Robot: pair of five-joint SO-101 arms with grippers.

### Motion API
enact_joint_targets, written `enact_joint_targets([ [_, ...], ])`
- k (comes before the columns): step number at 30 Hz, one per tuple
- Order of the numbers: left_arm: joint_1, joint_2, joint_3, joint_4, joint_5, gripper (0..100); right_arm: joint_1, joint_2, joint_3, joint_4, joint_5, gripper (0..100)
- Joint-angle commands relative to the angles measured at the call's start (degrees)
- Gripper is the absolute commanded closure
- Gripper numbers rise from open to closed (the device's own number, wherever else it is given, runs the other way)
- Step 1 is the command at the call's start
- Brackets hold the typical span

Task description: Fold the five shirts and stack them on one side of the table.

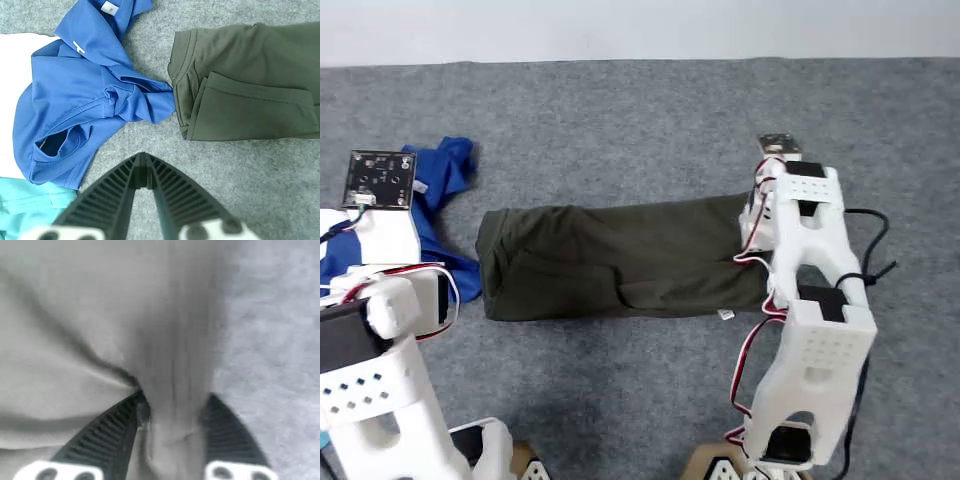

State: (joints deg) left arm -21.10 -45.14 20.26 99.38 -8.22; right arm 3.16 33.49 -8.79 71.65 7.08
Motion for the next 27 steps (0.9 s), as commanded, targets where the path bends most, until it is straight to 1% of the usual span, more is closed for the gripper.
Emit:
enact_joint_targets([
  [1,-0.5,-1.1,-0.4,-0.4,0.4,100,0.0,0.4,-2.5,-0.2,-0.3,98.7],
  [7,-0.5,-1.1,-0.4,-1.1,0.4,100,0.0,-0.3,-3.0,1.4,-0.2,98.8],
  [15,-0.5,-1.1,-0.4,-1.0,0.4,100,-0.1,-8.0,-3.3,5.8,-0.2,98.8],
  [21,-0.5,-1.1,-0.4,-1.0,0.4,100,-3.7,-14.8,-3.3,8.8,-0.1,98.8],
  [27,-0.5,-1.1,-0.4,-0.7,0.4,100,-9.0,-16.7,-3.3,9.0,-0.1,98.8],
])
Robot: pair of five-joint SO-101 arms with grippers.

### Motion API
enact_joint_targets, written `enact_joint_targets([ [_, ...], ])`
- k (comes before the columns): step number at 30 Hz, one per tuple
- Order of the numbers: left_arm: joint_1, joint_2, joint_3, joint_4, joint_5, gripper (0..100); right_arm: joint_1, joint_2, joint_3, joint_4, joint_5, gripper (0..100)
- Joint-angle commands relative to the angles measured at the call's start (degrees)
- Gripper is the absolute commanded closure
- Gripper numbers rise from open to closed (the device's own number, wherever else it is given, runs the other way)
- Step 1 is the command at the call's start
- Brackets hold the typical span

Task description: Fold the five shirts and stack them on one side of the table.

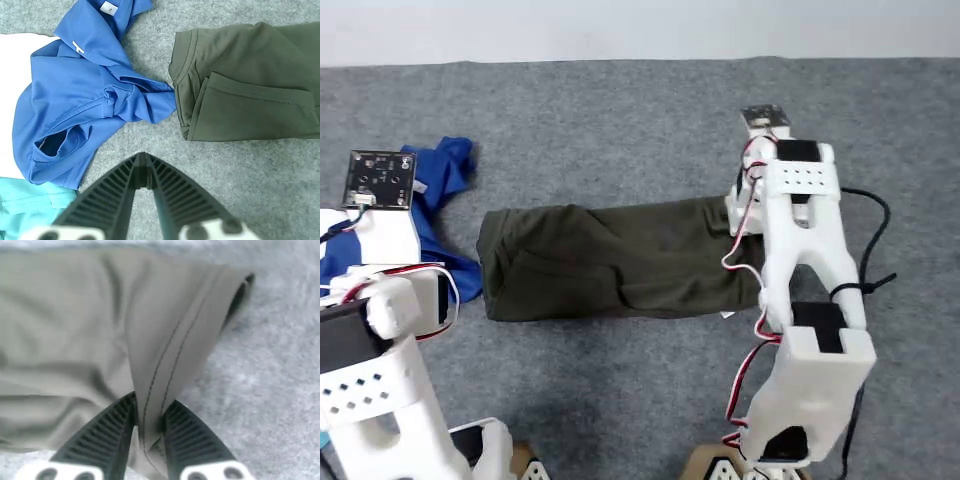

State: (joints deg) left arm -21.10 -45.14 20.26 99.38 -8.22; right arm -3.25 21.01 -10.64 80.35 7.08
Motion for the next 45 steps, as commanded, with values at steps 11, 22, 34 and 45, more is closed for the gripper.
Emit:
enact_joint_targets([
  [11,-0.8,-3.9,-0.8,-0.7,0.2,100,-13.8,-4.1,-6.6,2.8,-0.4,98.8],
  [22,-13.0,-17.1,1.2,-2.5,0.4,100,-22.7,-4.0,-14.3,7.0,-0.4,98.9],
  [34,-32.0,-17.3,17.0,-11.4,-0.5,100,-32.6,-2.3,-14.6,0.5,-0.4,98.9],
  [45,-32.5,-17.4,18.2,-12.0,-2.7,100,-39.1,12.5,-36.1,4.3,-0.1,98.9],
])
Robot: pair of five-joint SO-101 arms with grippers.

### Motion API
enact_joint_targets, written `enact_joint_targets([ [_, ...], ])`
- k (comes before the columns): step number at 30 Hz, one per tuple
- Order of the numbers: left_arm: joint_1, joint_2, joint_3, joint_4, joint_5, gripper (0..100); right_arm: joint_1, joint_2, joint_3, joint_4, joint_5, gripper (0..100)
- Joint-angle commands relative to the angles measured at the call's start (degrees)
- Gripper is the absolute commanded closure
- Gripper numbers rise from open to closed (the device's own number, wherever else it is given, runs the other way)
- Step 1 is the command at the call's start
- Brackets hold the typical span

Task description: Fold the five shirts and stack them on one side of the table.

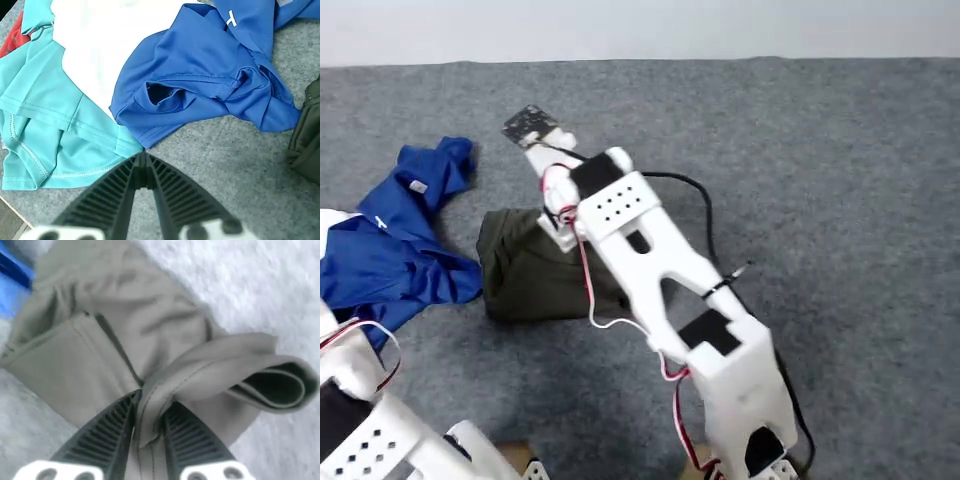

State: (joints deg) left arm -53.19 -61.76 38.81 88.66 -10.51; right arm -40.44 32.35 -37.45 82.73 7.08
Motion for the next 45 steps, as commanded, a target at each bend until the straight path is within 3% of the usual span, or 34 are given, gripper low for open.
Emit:
enact_joint_targets([
  [1,-0.4,-0.8,-0.3,-1.2,-0.4,100,-2.4,2.7,-12.1,2.9,-0.1,98.9],
  [14,-0.2,-0.8,-0.2,-1.2,-0.3,100,-7.8,18.9,-37.9,10.1,-0.1,98.9],
  [45,-0.1,-0.8,2.6,-1.1,-0.2,100,-12.0,25.2,-38.6,3.6,0.0,98.9],
])
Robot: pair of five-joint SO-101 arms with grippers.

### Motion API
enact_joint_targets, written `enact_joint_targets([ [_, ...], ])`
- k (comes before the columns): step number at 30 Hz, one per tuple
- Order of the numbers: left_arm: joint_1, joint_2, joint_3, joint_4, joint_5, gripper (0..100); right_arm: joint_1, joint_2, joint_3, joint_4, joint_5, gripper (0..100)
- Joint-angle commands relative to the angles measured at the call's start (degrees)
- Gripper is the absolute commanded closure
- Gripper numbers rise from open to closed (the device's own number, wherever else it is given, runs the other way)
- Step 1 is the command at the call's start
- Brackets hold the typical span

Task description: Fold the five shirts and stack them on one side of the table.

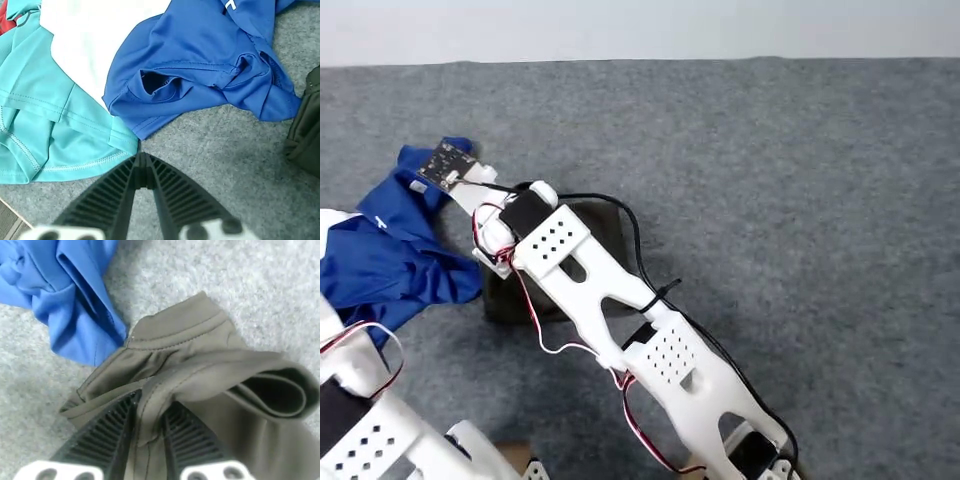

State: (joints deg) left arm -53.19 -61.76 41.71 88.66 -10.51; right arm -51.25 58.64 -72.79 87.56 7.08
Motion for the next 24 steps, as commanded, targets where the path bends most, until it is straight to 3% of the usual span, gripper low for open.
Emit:
enact_joint_targets([
  [1,-0.1,-0.8,-0.3,-1.1,-0.2,100,-1.3,-1.1,-3.3,-1.3,-0.1,98.7],
  [4,-0.1,-0.8,-0.3,-1.1,-0.2,100,-1.3,-1.1,-3.1,-2.2,-0.1,95.4],
  [10,-0.1,-0.8,-0.3,-1.1,-0.2,100,-1.7,-1.8,-3.5,-2.3,-0.2,76.9],
  [19,-0.1,-0.8,-0.3,-1.1,-0.2,100,-4.4,-1.6,-12.4,-1.4,1.1,75.5],
  [24,-0.1,-0.8,-0.6,-1.1,-0.2,100,-2.4,-1.6,-18.5,6.3,2.7,75.7],
])
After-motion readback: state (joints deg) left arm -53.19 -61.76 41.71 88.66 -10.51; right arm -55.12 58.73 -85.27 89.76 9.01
